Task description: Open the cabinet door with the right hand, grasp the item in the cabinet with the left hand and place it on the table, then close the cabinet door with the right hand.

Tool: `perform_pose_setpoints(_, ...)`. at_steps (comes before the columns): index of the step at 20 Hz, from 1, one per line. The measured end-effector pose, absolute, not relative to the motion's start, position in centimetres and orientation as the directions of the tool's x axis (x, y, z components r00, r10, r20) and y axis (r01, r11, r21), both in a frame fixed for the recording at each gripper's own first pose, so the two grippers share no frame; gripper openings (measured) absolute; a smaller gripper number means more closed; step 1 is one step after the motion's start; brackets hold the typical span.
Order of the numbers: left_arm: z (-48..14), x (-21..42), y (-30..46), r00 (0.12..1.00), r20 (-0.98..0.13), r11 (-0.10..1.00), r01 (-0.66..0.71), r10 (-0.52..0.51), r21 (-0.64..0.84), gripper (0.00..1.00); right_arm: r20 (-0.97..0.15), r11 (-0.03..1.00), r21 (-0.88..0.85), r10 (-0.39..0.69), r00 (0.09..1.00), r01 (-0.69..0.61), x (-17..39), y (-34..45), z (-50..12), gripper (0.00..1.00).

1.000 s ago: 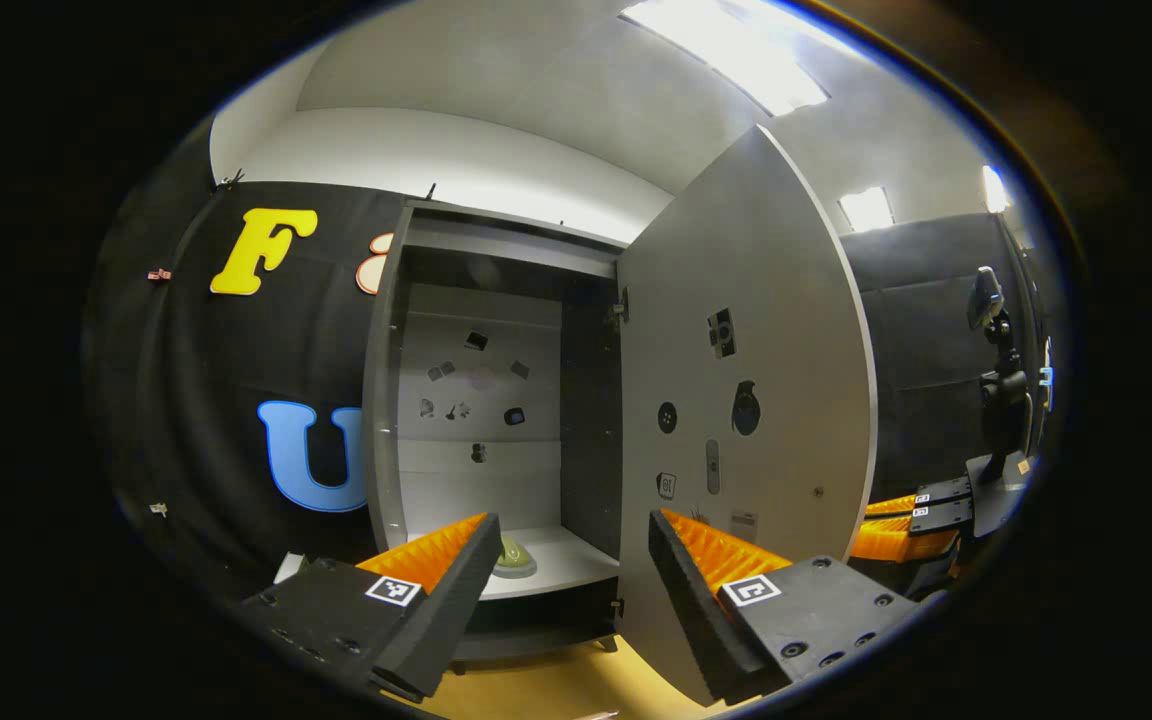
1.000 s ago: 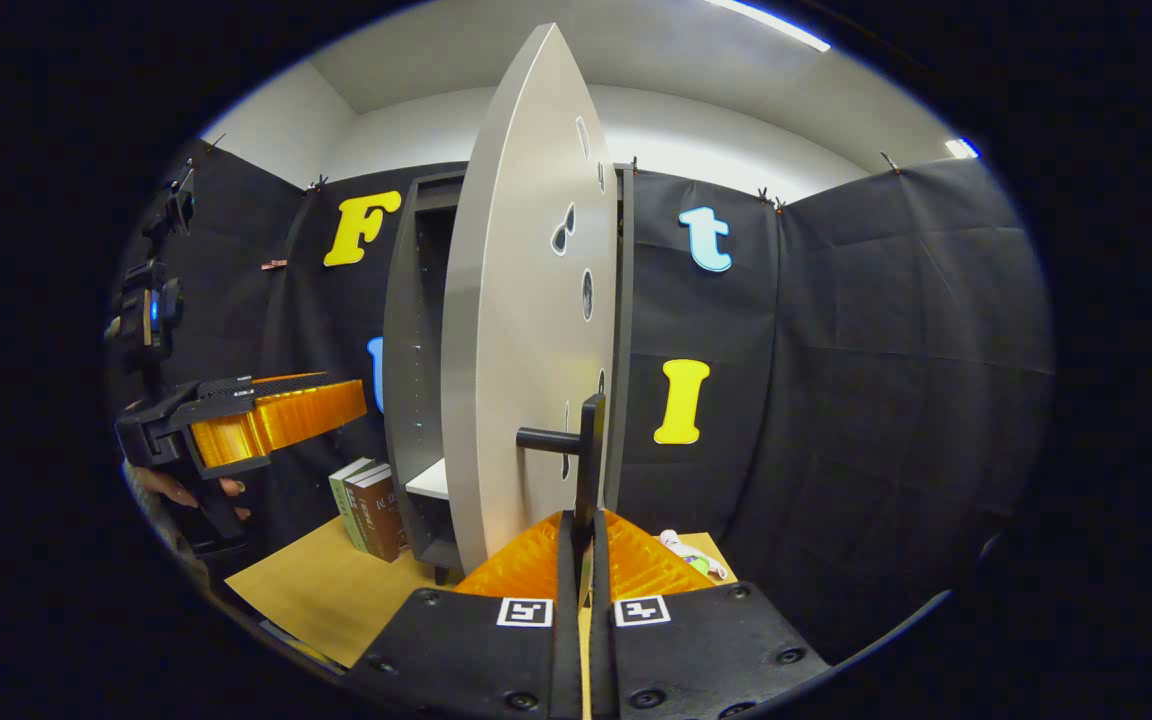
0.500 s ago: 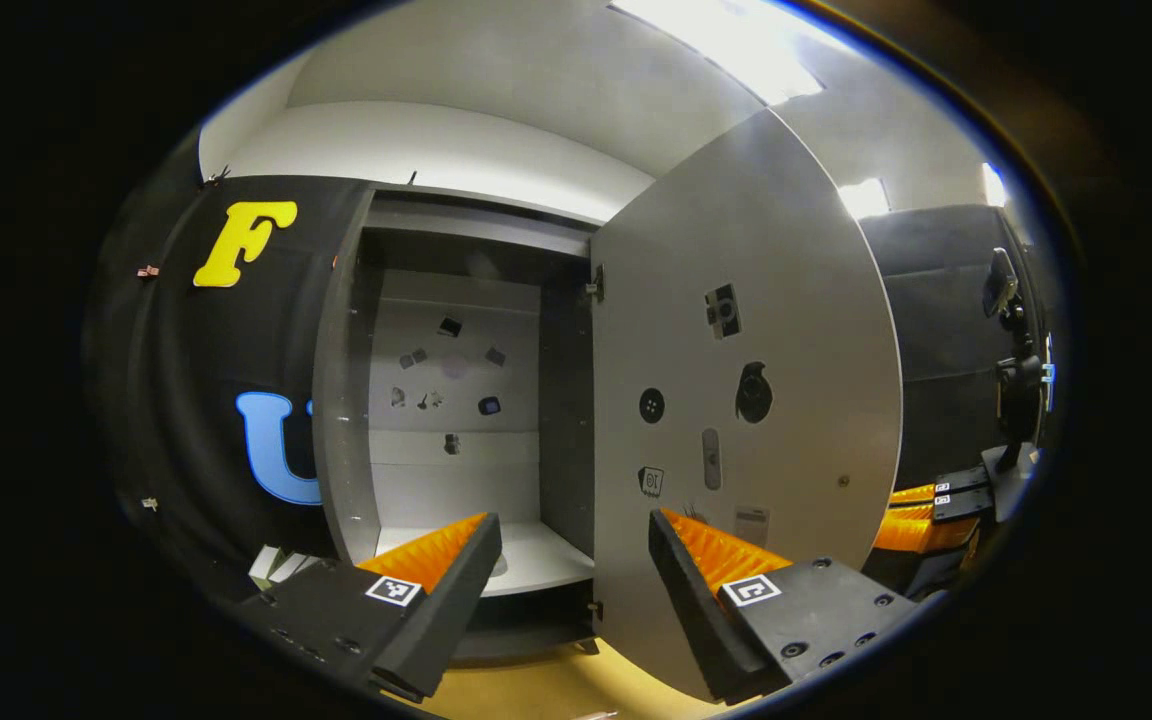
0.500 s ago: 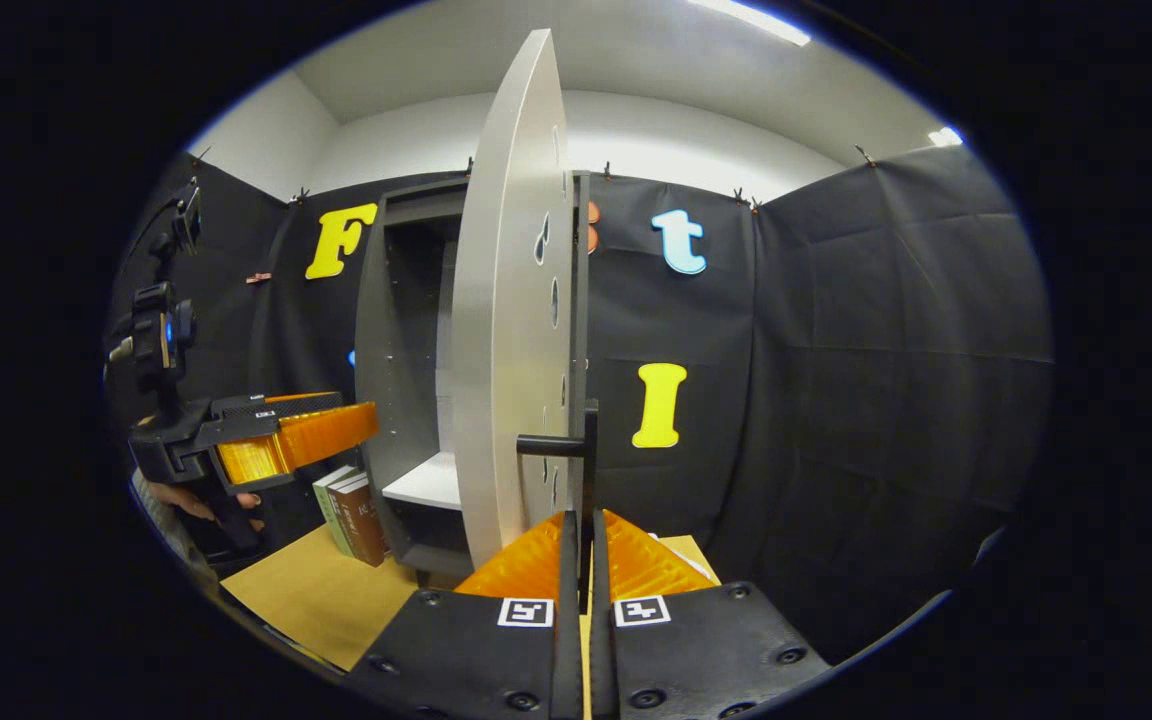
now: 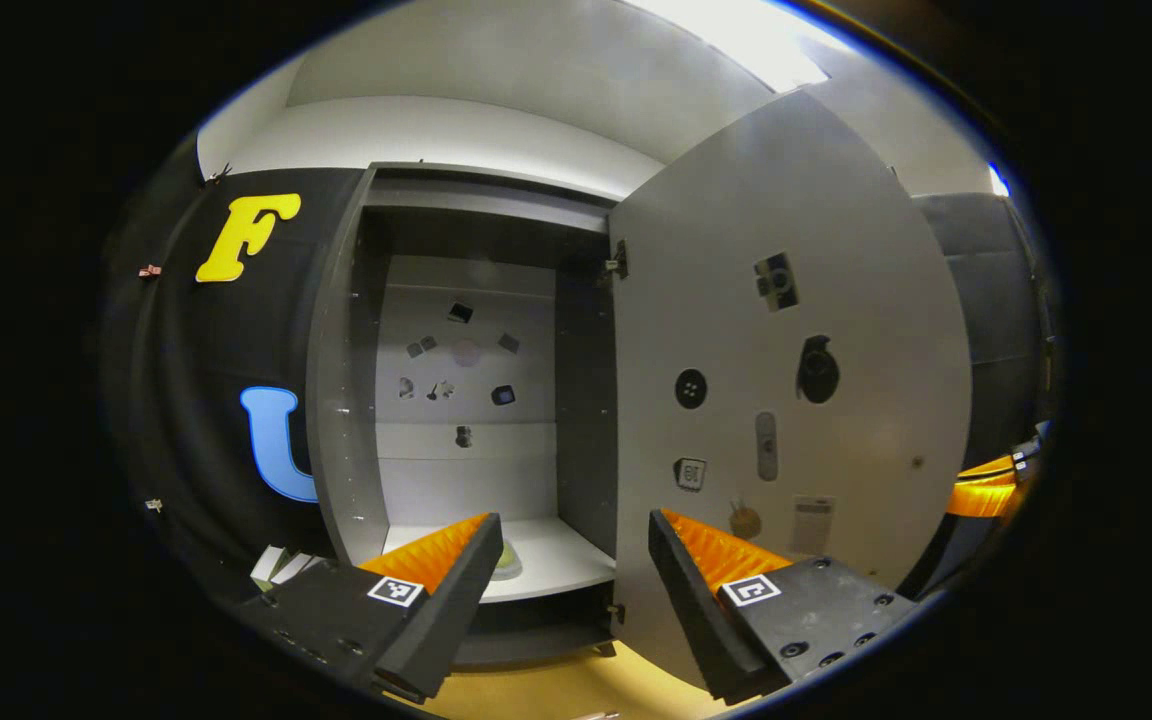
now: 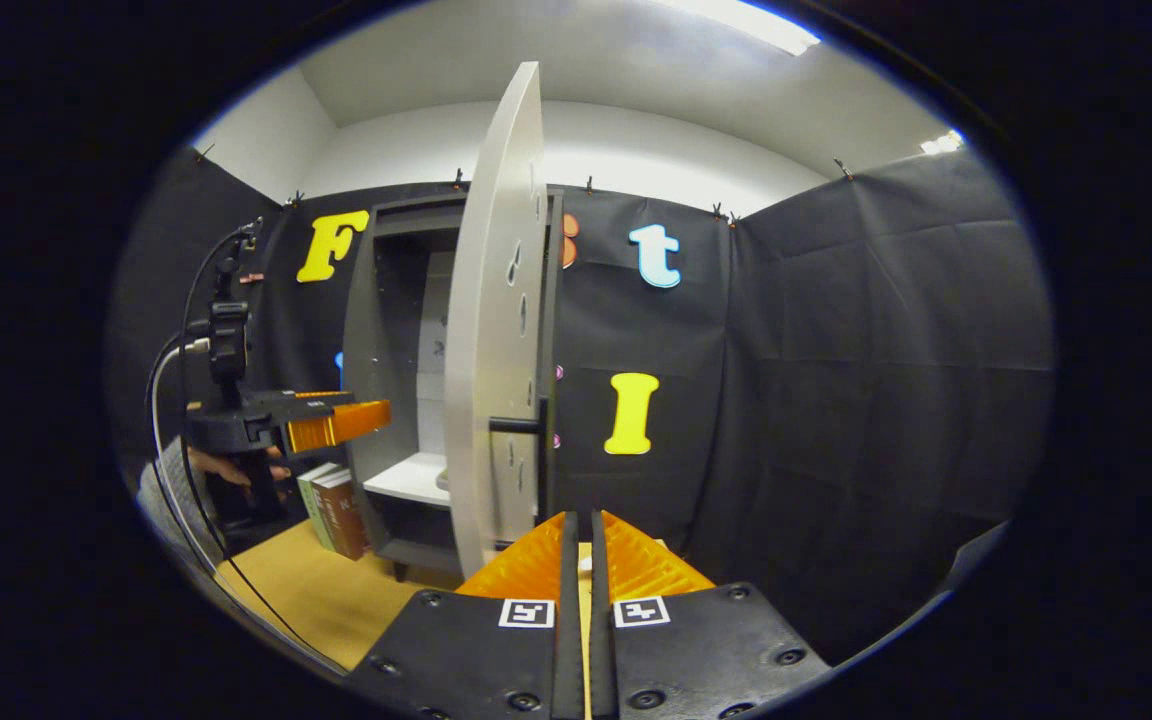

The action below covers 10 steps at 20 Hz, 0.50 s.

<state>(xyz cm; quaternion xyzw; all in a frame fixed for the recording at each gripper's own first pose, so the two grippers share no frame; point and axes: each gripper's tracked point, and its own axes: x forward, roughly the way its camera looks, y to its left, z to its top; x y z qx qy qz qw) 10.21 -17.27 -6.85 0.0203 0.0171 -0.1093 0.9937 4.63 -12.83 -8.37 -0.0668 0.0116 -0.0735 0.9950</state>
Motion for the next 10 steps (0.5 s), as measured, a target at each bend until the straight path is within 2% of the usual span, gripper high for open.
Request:
perform_pose_setpoints(1, -7.2, 11.1, -17.0, 0.976, -0.048, 0.976, 0.214, -0.212, 0.029, 0.93, -0.027, 0.973, -0.153, -0.18, 0.983, 0.174, 4.1, -13.9, -9.0, 0.07)
perform_pose_setpoints(2, -7.5, 12.1, -16.7, 0.976, -0.06, 0.977, 0.212, -0.21, 0.027, 0.93, -0.036, 0.963, -0.172, -0.215, 0.976, 0.206, 4.2, -15.2, -9.4, 0.12)
perform_pose_setpoints(3, -7.5, 13.0, -16.3, 0.977, -0.066, 0.978, 0.206, -0.203, 0.032, 0.93, -0.045, 0.958, -0.185, -0.231, 0.972, 0.219, 3.7, -15.5, -9.9, 0.25)
perform_pose_setpoints(4, -7.5, 14.1, -16.0, 0.977, -0.074, 0.979, 0.201, -0.198, 0.04, 0.93, -0.054, 0.949, -0.204, -0.257, 0.965, 0.242, 4.4, -16.7, -10.4, 0.33)
perform_pose_setpoints(5, -7.6, 15.4, -15.7, 0.977, -0.084, 0.978, 0.202, -0.198, 0.046, 0.93, -0.064, 0.942, -0.221, -0.271, 0.96, 0.251, 4.3, -17.4, -10.9, 0.36)
perform_pose_setpoints(6, -7.9, 16.8, -15.5, 0.974, -0.103, 0.978, 0.205, -0.199, 0.045, 0.93, -0.072, 0.938, -0.233, -0.282, 0.957, 0.259, 4.1, -17.9, -11.0, 0.57)
perform_pose_setpoints(7, -8.3, 18.1, -15.4, 0.971, -0.129, 0.977, 0.207, -0.2, 0.045, 0.93, -0.072, 0.933, -0.241, -0.293, 0.953, 0.268, 4.9, -18.8, -11.3, 0.6)
perform_pose_setpoints(8, -8.7, 19.5, -15.0, 0.97, -0.155, 0.979, 0.198, -0.189, 0.047, 0.93, -0.074, 0.931, -0.245, -0.297, 0.952, 0.271, 5.0, -19.3, -11.5, 0.72)
perform_pose_setpoints(9, -9.2, 20.6, -14.4, 0.968, -0.183, 0.982, 0.183, -0.172, 0.047, 0.93, -0.08, 0.931, -0.244, -0.299, 0.951, 0.273, 5.4, -19.8, -11.6, 0.77)
perform_pose_setpoints(10, -9.7, 21.9, -14.0, 0.966, -0.204, 0.985, 0.171, -0.16, 0.037, 0.9, -0.08, 0.93, -0.244, -0.302, 0.95, 0.275, 5.8, -20.5, -11.8, 0.77)
